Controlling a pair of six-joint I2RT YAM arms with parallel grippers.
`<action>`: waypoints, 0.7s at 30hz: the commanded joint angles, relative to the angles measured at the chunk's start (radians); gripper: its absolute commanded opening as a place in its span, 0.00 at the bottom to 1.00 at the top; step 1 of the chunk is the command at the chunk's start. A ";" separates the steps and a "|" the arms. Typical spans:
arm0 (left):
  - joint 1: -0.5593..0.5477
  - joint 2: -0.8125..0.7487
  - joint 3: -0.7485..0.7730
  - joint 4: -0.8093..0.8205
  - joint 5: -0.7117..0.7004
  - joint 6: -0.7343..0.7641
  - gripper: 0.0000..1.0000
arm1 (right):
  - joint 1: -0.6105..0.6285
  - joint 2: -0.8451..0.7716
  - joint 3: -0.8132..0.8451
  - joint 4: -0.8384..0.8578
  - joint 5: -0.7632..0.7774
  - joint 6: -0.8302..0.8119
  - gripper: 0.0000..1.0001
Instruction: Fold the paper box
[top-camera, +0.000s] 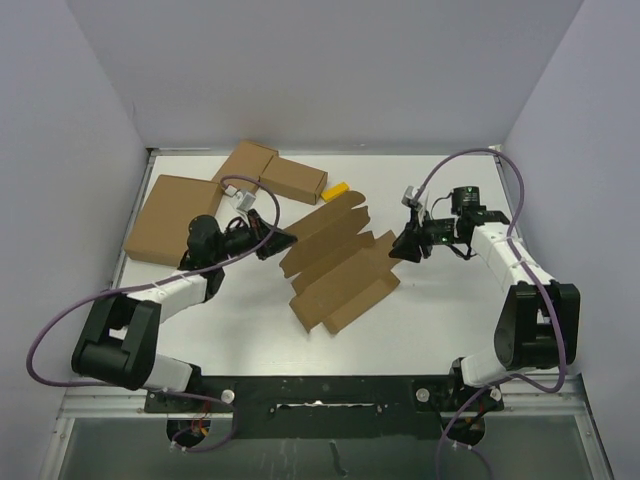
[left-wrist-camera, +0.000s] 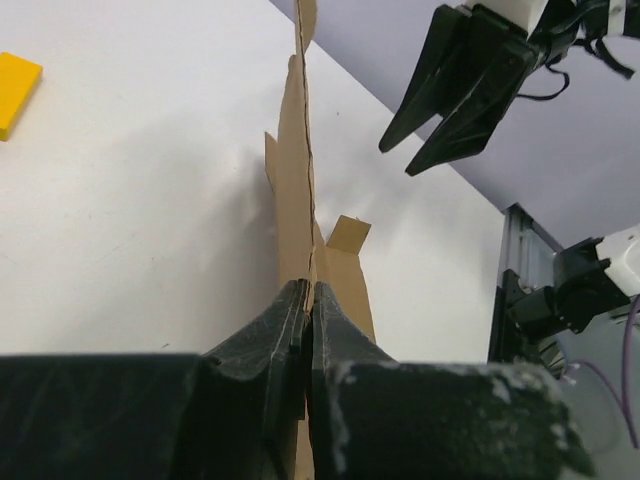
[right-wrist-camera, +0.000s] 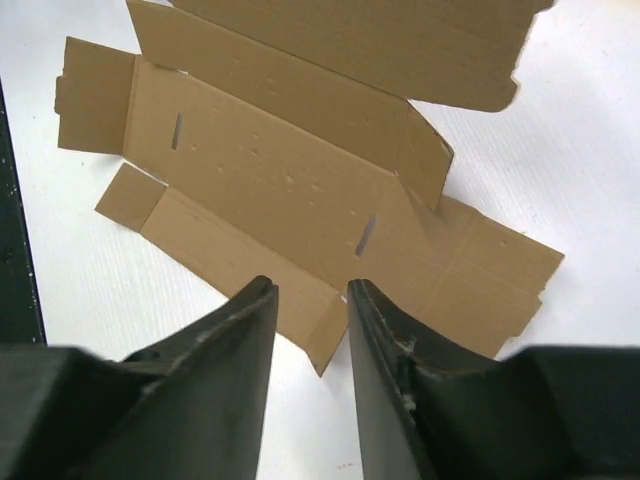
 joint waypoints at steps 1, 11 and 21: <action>-0.027 -0.119 0.016 -0.198 -0.066 0.246 0.00 | -0.039 -0.016 0.049 -0.012 -0.044 -0.004 0.39; -0.066 -0.160 0.057 -0.338 -0.068 0.352 0.00 | -0.097 -0.006 -0.001 0.155 -0.024 0.160 0.40; -0.054 -0.295 0.147 -0.737 -0.177 0.361 0.00 | -0.120 -0.036 -0.098 0.335 -0.128 0.249 0.41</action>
